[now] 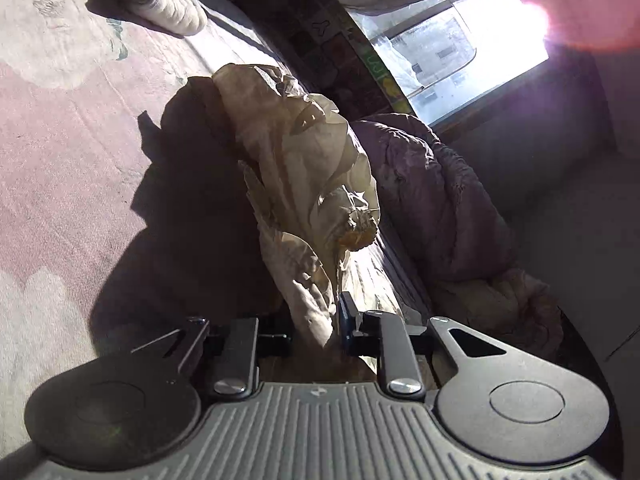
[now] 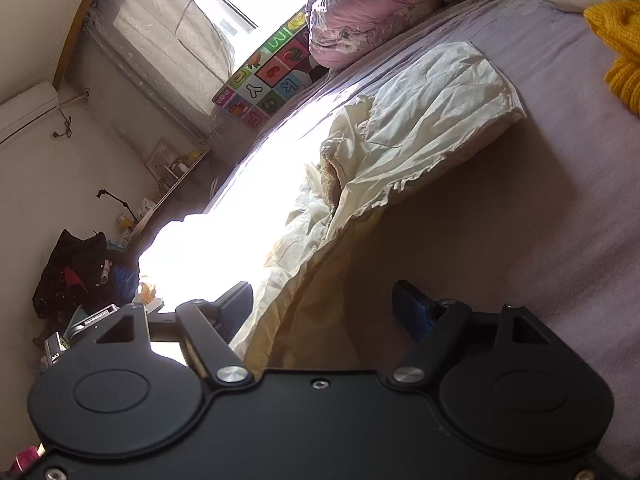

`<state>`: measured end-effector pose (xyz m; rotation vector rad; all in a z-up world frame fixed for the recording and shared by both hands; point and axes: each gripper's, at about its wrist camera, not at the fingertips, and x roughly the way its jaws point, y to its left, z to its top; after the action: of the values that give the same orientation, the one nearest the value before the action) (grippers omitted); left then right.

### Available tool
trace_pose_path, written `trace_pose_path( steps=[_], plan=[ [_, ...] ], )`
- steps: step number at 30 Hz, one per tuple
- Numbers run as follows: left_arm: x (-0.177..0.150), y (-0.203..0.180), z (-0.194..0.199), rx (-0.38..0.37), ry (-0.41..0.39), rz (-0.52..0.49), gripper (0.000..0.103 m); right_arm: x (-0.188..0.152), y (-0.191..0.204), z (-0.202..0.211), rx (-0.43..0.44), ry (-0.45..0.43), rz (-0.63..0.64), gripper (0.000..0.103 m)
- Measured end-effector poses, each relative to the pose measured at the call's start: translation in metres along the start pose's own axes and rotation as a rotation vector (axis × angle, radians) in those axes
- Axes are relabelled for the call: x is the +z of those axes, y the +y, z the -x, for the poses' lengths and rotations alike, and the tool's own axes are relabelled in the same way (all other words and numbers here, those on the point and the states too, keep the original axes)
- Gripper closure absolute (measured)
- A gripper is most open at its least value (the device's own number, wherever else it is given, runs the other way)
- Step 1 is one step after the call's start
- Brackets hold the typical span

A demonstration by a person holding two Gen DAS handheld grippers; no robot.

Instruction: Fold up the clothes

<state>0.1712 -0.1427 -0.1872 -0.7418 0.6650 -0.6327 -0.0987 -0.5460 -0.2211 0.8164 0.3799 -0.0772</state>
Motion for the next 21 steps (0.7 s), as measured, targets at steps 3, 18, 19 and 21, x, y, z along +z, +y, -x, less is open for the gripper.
trace_pose_path(
  steps=[3, 18, 19, 21],
  plan=[
    [0.016, -0.021, 0.036, 0.056, -0.093, -0.138, 0.09, 0.004, -0.004, -0.011, 0.009, -0.015, -0.012, 0.041],
    [-0.053, -0.102, 0.032, 0.498, 0.301, -1.247, 0.055, 0.009, -0.012, -0.016, 0.078, -0.044, -0.041, 0.043],
    [-0.047, -0.1, 0.039, 0.411, 0.306, -1.119, 0.055, 0.01, -0.013, -0.017, 0.083, -0.046, -0.039, 0.043],
    [-0.028, -0.097, 0.055, 0.25, 0.302, -0.874, 0.055, 0.011, -0.013, -0.02, 0.088, -0.044, -0.031, 0.044]
  ],
)
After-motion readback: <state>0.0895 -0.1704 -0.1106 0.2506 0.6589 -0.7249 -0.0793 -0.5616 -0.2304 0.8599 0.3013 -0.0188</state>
